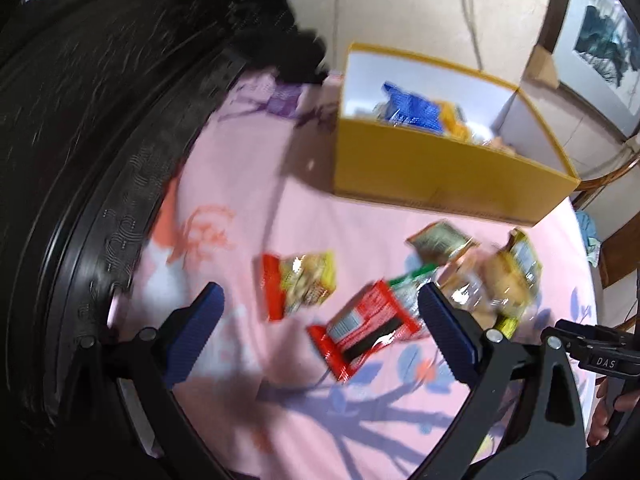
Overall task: Organize snacks
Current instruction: 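Grasp the yellow cereal stick with the right tool while the left tool grasps the red pack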
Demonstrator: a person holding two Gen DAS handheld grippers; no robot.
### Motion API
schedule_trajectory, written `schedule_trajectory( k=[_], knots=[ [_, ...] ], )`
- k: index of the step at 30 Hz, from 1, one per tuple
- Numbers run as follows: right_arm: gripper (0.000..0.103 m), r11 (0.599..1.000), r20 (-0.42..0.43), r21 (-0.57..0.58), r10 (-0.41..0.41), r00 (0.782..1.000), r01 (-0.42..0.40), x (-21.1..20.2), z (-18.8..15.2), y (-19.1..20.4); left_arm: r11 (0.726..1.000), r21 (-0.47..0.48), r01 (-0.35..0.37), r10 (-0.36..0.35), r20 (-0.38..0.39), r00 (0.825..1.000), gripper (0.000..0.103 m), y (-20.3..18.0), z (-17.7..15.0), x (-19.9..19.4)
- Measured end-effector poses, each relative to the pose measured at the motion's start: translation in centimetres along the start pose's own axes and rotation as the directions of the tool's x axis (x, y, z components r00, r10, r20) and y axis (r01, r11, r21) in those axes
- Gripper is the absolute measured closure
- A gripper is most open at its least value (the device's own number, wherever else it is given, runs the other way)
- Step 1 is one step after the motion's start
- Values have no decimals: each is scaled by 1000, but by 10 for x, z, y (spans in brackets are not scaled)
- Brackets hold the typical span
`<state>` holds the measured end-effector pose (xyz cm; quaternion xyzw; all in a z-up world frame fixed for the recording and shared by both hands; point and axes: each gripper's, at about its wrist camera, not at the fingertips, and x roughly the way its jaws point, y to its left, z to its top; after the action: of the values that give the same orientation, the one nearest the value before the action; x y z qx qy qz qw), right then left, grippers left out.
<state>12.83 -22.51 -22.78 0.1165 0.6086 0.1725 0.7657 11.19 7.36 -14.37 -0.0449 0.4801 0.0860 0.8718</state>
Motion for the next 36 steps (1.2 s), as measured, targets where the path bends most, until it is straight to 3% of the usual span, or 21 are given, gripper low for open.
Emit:
schedule_trajectory(
  k=[9, 13, 14, 17, 22, 25, 27, 29, 32, 36],
  knots=[
    [39, 997, -57, -12, -74, 996, 73, 37, 18, 38, 998, -58, -17, 20, 47, 999, 4, 22, -3, -13],
    [35, 982, -96, 14, -186, 978, 188, 59, 21, 46, 994, -97, -47, 53, 62, 997, 4, 42, -1, -16],
    [29, 983, -90, 24, -181, 979, 184, 59, 21, 46, 992, -113, -56, 64, 66, 996, 4, 49, 0, -17],
    [28, 983, -51, 39, -175, 983, 177, 60, 18, 48, 985, -159, -65, 76, 70, 995, 4, 68, 2, -19],
    [28, 964, -55, -101, -253, 966, 246, 67, 13, 66, 979, -187, -76, 89, 64, 994, 4, 83, 0, -18],
    [35, 957, -41, -134, -264, 964, 256, 67, 7, 70, 984, -165, -73, 83, 55, 995, 4, 79, -3, -15],
    [50, 951, -31, -150, -277, 960, 270, 64, 5, 68, 987, -142, -68, 76, 46, 996, 4, 74, -5, -13],
    [74, 953, -31, -141, -274, 961, 267, 58, 6, 59, 991, -122, -62, 67, 40, 997, 4, 68, -6, -10],
    [81, 976, -59, -83, -209, 976, 203, 51, 6, 35, 996, -83, -36, 39, 31, 999, 4, 58, -7, -6],
    [82, 982, -85, -57, -184, 979, 179, 44, -3, 19, 999, 44, -3, 2, 24, 1000, 4, 33, -11, 4]
  ],
)
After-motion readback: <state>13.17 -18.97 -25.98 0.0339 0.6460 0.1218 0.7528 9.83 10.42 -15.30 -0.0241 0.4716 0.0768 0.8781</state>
